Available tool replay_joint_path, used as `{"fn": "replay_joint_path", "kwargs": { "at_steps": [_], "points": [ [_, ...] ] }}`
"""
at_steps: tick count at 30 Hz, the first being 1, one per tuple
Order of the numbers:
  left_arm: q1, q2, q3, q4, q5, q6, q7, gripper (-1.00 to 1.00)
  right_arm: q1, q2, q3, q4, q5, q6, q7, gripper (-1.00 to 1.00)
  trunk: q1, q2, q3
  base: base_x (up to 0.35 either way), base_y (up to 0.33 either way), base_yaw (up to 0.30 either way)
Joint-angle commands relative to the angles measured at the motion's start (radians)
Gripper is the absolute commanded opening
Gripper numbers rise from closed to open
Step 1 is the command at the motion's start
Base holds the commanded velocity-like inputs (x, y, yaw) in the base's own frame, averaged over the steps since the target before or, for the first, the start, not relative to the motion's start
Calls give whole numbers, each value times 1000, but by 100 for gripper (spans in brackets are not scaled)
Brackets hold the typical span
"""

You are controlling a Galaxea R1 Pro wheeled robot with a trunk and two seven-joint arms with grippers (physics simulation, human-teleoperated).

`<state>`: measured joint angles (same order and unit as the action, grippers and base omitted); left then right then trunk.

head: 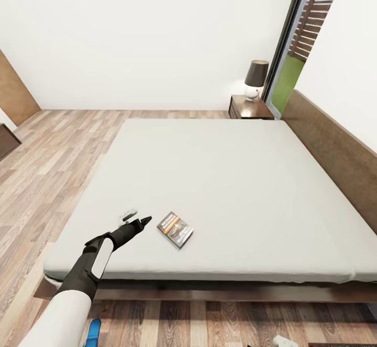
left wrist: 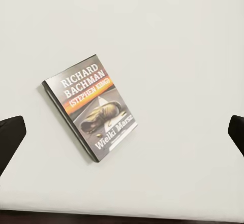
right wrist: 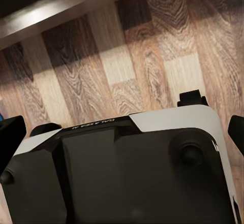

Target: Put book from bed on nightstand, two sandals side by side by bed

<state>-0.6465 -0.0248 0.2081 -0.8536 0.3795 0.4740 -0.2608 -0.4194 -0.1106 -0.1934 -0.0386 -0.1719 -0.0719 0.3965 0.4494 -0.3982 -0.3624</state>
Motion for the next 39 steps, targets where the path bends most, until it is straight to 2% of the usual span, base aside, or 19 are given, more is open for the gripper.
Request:
{"fn": "replay_joint_path", "kwargs": {
  "at_steps": [1, 15, 26, 39],
  "points": [
    [-1, -1, 5, -1, 5, 9, -3, 100, -1, 0, -1, 2, -8, -2, 5, 100, 1, -2, -3, 121, -68, 0],
    [-1, -1, 5, -1, 5, 9, -3, 100, -1, 0, -1, 2, -8, -2, 5, 100, 1, -2, -25, 58, -35, 0],
    [-1, -1, 5, -1, 5, 9, -3, 100, -1, 0, -1, 2, -8, -2, 5, 100, 1, -2, -43, 227, 0, 0],
    [-1, -2, 5, -1, 5, 9, -3, 100, -1, 0, -1, 2, -8, -2, 5, 100, 1, -2, -63, 20, 0, 0]
  ]
}}
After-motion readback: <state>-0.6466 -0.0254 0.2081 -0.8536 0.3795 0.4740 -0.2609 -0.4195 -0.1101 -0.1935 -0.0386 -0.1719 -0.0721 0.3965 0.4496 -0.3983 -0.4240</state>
